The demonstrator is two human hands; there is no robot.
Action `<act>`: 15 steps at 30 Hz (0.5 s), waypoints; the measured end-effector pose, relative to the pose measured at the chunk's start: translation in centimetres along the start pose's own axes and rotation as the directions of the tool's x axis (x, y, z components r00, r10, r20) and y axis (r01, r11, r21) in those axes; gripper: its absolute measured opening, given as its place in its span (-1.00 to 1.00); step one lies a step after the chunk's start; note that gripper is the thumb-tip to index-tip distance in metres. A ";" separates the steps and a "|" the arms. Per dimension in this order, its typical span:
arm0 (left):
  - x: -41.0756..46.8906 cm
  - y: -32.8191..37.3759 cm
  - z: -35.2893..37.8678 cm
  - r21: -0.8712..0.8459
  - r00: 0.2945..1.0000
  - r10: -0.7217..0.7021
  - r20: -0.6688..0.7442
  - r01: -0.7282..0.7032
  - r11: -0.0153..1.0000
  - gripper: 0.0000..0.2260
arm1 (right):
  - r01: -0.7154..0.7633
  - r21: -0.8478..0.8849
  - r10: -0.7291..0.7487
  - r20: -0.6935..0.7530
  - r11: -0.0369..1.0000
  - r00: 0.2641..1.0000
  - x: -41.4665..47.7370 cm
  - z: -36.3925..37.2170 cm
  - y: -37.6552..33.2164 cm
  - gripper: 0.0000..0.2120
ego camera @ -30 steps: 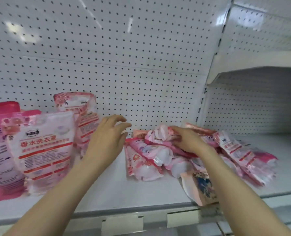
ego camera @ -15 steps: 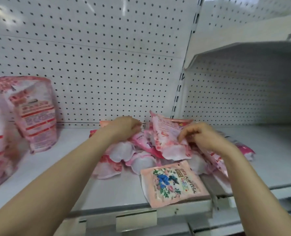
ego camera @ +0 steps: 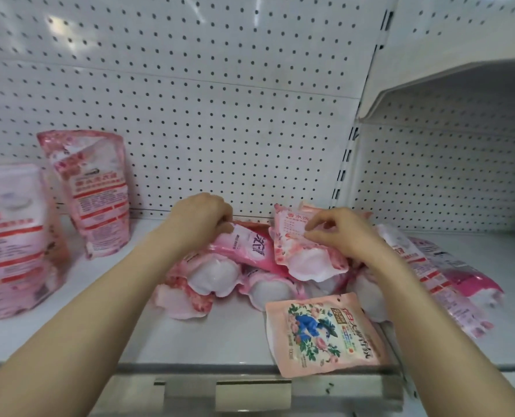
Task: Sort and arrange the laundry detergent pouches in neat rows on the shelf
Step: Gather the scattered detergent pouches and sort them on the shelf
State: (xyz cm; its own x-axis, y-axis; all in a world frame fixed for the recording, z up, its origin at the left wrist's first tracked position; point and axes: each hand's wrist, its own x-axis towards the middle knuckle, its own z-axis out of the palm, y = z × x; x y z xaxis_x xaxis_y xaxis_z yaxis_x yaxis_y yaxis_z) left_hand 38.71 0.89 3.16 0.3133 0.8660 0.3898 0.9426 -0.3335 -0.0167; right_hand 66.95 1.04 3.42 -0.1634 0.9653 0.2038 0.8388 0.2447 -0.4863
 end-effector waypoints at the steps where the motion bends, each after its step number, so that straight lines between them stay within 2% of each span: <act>1: -0.8 -0.8 -0.3 0.022 0.998 -0.038 -0.048 0.039 0.999 -0.86 | -0.005 -0.012 0.006 0.027 1.000 1.000 0.2 -0.1 -0.2 -0.90; 3: -2.2 -2.6 -0.7 0.062 0.987 -0.139 -0.085 0.144 0.988 -0.85 | -0.019 -0.037 0.020 0.049 0.999 0.999 0.8 -0.3 -0.6 -0.87; 5: -3.4 -4.0 -1.0 0.095 0.973 -0.229 0.007 0.227 0.969 -0.79 | -0.037 -0.095 0.039 0.019 0.995 0.999 2.0 -0.2 -1.1 -0.78; 7: -3.7 -4.9 -1.2 0.079 0.947 -0.292 0.135 0.284 0.956 -0.68 | -0.067 -0.229 0.069 0.001 0.971 0.998 3.7 0.5 -1.4 -0.66; 9: -3.3 -5.6 -0.9 0.003 0.926 -0.330 0.183 0.335 0.942 -0.63 | -0.105 -0.350 0.136 0.065 0.931 0.989 5.3 1.5 -1.4 -0.44; 11: -2.8 -6.1 -0.3 -0.019 0.913 -0.353 0.206 0.364 0.931 -0.68 | -0.136 -0.397 0.209 0.146 0.908 0.967 6.5 2.0 -1.4 -0.28; 13: -2.1 -6.2 0.5 0.005 0.899 -0.334 0.285 0.347 0.938 -0.62 | -0.125 -0.422 0.228 0.205 0.898 0.952 7.3 1.8 -1.3 -0.22; 15: -1.3 -5.7 1.1 -0.079 0.851 -0.317 0.419 0.382 0.921 -0.53 | -0.100 -0.422 0.229 0.267 0.901 0.936 7.6 1.4 -1.4 -0.23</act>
State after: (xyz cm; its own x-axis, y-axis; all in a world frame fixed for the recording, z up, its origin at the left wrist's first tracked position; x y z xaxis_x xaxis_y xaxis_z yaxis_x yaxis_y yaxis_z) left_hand 33.06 2.05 1.75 0.0158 0.9987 -0.0486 0.9784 -0.0055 0.2068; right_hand 63.79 8.12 4.49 -0.0993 0.9841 -0.1474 0.9913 0.0850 -0.1001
